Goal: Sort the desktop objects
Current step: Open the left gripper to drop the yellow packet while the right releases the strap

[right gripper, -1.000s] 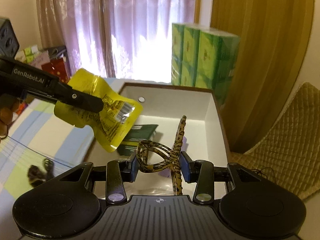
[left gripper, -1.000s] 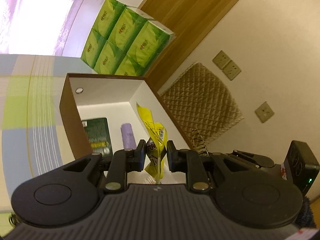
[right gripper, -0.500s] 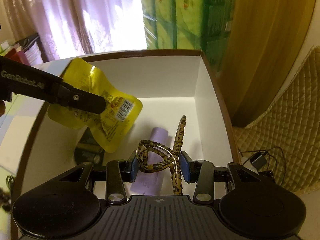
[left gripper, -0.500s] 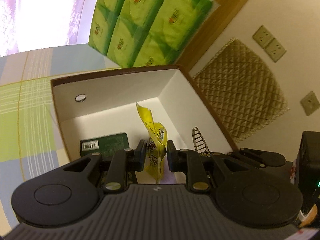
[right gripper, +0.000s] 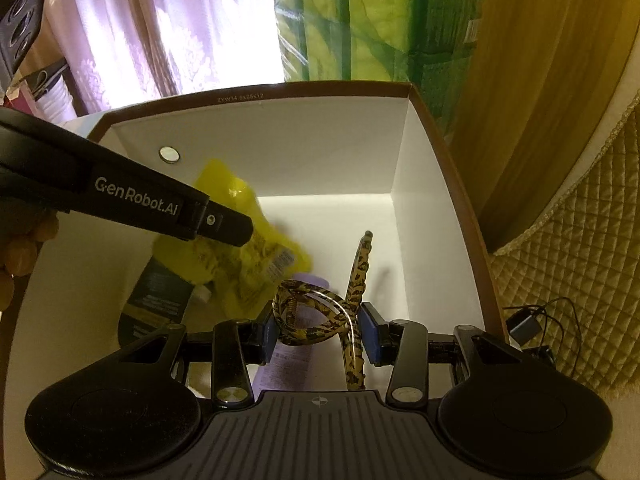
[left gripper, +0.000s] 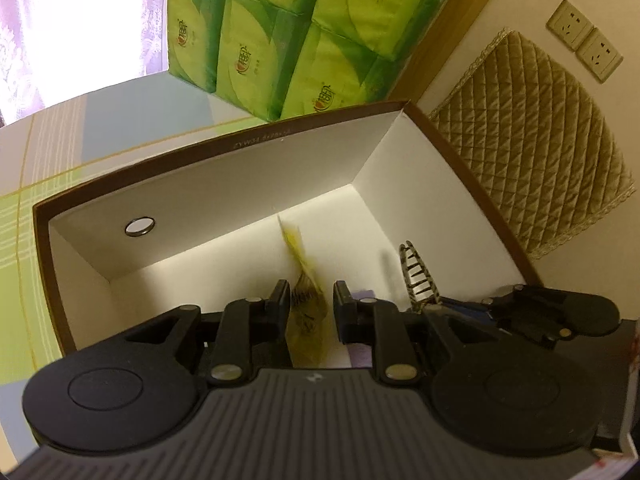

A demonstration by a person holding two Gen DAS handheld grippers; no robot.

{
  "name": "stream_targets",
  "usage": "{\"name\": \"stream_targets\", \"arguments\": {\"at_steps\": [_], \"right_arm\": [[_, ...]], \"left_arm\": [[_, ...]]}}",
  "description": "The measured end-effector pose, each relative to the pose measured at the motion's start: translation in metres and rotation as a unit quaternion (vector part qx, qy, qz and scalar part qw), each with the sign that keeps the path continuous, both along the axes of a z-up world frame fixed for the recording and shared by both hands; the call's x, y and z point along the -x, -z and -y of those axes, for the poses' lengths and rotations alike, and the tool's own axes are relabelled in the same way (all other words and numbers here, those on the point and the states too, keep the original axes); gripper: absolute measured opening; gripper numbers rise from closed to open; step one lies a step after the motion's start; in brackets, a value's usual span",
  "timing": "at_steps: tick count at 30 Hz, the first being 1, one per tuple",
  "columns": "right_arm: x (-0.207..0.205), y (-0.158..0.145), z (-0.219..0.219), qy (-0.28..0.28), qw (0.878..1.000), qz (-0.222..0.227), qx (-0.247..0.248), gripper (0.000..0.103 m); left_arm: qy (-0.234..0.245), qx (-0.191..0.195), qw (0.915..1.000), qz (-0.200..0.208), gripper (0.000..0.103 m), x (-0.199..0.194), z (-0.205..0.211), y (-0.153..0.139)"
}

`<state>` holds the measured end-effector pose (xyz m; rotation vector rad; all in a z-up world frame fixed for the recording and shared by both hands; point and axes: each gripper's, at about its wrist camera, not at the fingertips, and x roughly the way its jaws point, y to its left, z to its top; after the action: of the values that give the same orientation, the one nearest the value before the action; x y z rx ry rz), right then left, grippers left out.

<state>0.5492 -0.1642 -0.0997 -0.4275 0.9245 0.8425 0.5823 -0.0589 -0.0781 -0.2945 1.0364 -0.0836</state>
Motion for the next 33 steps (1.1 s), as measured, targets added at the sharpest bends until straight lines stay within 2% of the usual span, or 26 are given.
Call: {"name": "stream_targets", "arguments": {"at_steps": [4,6,8,9,10,12,13,15,23,33], "right_arm": [[0.000,0.004,-0.003,-0.005,1.000,0.007,0.007,0.039],[0.000,0.004,-0.004,-0.009,1.000,0.017,0.006,0.039],[0.002,0.002,-0.005,-0.020,1.000,0.023,0.000,0.042],[0.003,0.001,-0.005,-0.023,0.999,0.025,-0.003,0.053],[0.004,-0.001,-0.004,-0.029,0.999,0.022,-0.010,0.055],[0.007,-0.004,-0.004,-0.040,0.999,0.016,-0.022,0.069],[0.010,-0.005,-0.005,-0.043,0.999,0.019,-0.023,0.071],[0.016,-0.007,-0.006,-0.049,0.998,0.025,-0.022,0.080],[0.031,-0.013,-0.003,-0.049,0.998,0.041,-0.026,0.100],[0.042,-0.030,0.022,-0.013,0.998,0.044,-0.041,0.101]], "left_arm": [[0.003,-0.018,0.9998,-0.002,0.037,-0.001,-0.001,0.001],[0.004,-0.021,0.9998,-0.001,0.038,-0.001,-0.002,0.000],[0.005,-0.032,0.9995,-0.001,0.050,0.001,-0.003,-0.001],[0.006,-0.036,0.9993,0.001,0.053,0.002,-0.003,-0.002],[0.007,-0.037,0.9993,0.005,0.057,0.003,-0.004,-0.003],[0.005,-0.038,0.9992,0.009,0.063,0.005,-0.005,-0.006],[0.003,-0.041,0.9991,0.009,0.068,0.006,-0.006,-0.008],[0.003,-0.046,0.9989,0.014,0.069,0.008,-0.006,-0.010],[0.028,-0.069,0.9968,0.029,0.077,0.023,0.004,-0.022],[0.021,-0.068,0.9955,0.062,0.084,0.060,0.006,-0.048]]}}
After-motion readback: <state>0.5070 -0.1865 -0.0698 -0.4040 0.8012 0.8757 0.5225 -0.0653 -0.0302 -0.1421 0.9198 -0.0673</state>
